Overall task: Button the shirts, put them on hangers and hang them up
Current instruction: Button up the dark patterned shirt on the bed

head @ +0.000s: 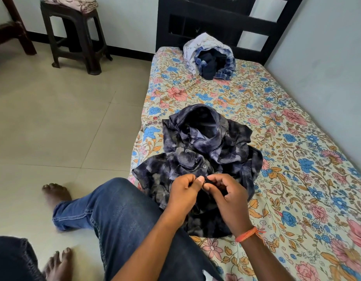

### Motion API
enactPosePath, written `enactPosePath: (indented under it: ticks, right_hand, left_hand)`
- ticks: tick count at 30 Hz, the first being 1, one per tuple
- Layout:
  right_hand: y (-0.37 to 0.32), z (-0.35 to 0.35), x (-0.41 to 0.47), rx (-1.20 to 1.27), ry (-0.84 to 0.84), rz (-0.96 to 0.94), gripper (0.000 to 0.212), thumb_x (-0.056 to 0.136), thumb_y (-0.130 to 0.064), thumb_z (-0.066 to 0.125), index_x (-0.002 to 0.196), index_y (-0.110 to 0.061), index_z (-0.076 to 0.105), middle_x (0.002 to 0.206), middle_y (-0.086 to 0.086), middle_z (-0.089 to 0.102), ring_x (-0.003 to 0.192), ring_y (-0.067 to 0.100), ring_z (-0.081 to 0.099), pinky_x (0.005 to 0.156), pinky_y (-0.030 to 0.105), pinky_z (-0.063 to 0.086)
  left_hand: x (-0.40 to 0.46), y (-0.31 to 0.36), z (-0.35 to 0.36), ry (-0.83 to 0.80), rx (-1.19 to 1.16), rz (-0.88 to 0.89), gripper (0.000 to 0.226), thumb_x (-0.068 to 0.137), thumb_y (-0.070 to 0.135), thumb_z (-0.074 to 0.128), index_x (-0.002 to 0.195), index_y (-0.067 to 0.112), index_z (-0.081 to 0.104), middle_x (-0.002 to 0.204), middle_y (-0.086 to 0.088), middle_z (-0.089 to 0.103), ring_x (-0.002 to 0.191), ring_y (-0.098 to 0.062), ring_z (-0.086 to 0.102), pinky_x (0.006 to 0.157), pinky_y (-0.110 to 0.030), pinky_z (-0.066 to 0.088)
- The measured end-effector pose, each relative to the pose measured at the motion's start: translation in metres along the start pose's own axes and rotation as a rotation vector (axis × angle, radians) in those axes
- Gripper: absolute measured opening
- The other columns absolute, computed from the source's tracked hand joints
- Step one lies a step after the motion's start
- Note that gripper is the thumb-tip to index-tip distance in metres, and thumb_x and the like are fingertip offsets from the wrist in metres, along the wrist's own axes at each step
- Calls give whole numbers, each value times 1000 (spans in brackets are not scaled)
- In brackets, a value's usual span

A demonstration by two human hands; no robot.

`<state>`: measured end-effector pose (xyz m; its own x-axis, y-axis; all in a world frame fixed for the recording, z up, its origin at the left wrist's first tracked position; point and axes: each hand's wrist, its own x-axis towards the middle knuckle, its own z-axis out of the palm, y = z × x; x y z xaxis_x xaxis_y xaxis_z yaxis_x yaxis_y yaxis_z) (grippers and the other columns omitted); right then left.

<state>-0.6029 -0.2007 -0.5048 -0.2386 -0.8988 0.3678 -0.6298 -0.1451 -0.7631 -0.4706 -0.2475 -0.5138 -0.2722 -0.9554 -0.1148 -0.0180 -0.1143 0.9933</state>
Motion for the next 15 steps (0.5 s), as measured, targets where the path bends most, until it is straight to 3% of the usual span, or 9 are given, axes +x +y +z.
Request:
enactPosePath:
  ticks: [3,9,15]
  right_hand:
    - [-1,-2,5,42,-22,25,15,85,-10,76,98,-17,71,91,-12,71,89,7,68,77,16,51]
    - [-1,-4,6,53,-33,36,14,84,-11,77,97,-16,73,90,-13,72,89,6,69,77,16,52]
    - [2,-1,3,14,-14,30,13,84,-10,77,96,-15,73,90,-12,72,89,6,68,77,16,51]
  left_hand:
    - [-1,1,1,-1,-143,-65,40,97,27,60,61,11,59,52,2,36,50,-11,30,50,-26,27]
    - [1,-4,5,23,-266,-199,39,97,31,60,63,14,53,58,-2,33,53,-13,26,51,-28,22]
    - [2,-6,8,24,-364,-314,32,96,25,62,68,11,56,57,2,43,50,-9,36,52,-25,32]
